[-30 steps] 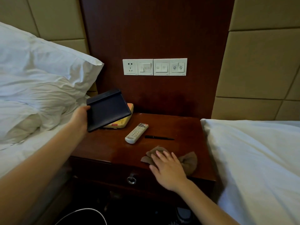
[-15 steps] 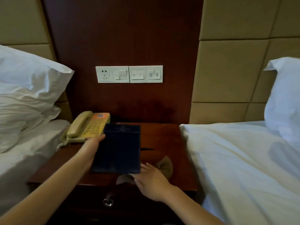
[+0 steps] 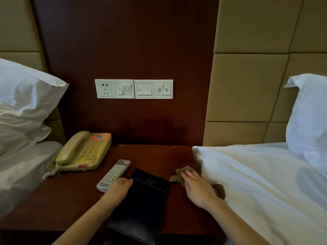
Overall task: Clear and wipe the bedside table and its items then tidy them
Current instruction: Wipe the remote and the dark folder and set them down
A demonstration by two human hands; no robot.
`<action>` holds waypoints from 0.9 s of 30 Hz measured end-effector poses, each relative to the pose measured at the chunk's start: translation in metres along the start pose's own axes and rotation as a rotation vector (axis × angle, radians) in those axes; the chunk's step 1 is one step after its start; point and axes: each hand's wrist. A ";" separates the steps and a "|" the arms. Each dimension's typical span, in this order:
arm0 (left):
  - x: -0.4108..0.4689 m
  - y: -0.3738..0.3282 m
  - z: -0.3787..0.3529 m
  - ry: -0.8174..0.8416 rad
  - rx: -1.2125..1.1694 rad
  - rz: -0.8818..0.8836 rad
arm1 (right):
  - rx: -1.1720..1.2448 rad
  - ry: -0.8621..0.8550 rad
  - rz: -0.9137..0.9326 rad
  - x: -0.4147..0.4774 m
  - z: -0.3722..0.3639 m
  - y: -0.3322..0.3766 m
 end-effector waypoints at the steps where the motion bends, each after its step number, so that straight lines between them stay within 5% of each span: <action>1: 0.004 0.001 0.001 0.006 0.092 -0.070 | 0.000 -0.011 -0.013 0.003 -0.001 0.000; 7: 0.040 -0.013 -0.005 0.031 0.560 -0.376 | 0.007 -0.056 -0.024 0.013 -0.006 -0.003; 11: 0.064 -0.004 -0.027 0.031 0.819 -0.335 | 0.017 -0.045 -0.029 0.016 -0.006 -0.007; 19: 0.063 0.003 -0.026 0.000 0.727 -0.349 | -0.001 0.007 -0.027 0.045 -0.003 -0.015; 27: 0.046 -0.027 0.026 -0.088 -0.004 -0.325 | -0.025 -0.027 -0.067 0.112 0.004 -0.019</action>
Point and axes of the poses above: each hand's wrist, its own x-axis towards the middle knuckle, its own z-axis out of the back of the hand, y = z × x, and after that the axes turned 4 degrees about x, right-handed
